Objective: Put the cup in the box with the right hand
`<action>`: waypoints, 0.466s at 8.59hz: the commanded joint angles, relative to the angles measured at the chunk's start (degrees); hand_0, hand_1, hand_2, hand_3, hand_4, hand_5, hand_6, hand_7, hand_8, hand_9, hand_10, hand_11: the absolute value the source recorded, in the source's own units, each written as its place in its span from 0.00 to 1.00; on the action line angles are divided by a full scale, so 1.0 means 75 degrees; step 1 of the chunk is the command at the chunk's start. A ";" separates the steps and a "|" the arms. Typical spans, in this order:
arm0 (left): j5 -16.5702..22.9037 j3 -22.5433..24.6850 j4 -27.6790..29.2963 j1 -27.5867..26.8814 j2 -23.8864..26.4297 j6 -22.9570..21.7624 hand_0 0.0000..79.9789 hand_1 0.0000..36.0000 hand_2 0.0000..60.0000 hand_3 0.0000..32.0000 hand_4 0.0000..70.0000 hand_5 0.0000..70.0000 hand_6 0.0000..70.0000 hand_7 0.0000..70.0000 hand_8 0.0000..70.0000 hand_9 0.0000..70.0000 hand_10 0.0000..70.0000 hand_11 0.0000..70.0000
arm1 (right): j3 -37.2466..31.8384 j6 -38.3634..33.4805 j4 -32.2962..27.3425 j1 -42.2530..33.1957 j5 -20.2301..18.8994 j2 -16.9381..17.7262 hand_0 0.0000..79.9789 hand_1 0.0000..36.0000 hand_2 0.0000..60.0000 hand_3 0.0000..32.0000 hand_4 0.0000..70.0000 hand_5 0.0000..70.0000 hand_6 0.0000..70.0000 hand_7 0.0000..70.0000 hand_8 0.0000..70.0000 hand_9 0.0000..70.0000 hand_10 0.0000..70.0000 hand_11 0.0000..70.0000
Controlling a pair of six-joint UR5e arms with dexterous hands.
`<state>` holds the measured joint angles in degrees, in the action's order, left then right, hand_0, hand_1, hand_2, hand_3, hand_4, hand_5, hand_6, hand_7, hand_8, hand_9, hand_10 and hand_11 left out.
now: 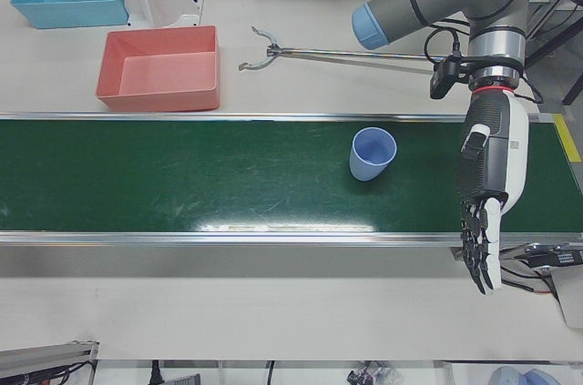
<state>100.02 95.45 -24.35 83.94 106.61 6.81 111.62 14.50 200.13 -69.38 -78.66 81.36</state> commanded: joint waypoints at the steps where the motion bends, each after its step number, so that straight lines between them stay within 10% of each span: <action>1: 0.0000 0.0000 0.0000 0.0000 0.0000 0.0006 0.00 0.00 0.00 0.00 0.00 0.00 0.00 0.00 0.00 0.00 0.00 0.00 | -0.0047 0.0000 0.0000 0.0004 0.0000 -0.0031 0.70 0.35 0.00 0.00 0.47 0.08 0.13 0.57 0.02 0.12 0.09 0.16; 4: 0.0000 0.0000 0.0000 0.0000 0.0000 0.0006 0.00 0.00 0.00 0.00 0.00 0.00 0.00 0.00 0.00 0.00 0.00 0.00 | -0.0012 0.0000 0.0000 0.0016 0.0000 -0.0020 0.70 0.35 0.00 0.00 0.49 0.08 0.14 0.60 0.03 0.14 0.10 0.16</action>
<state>100.02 95.45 -24.35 83.94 106.61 6.82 111.30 14.50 200.13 -69.29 -78.64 81.11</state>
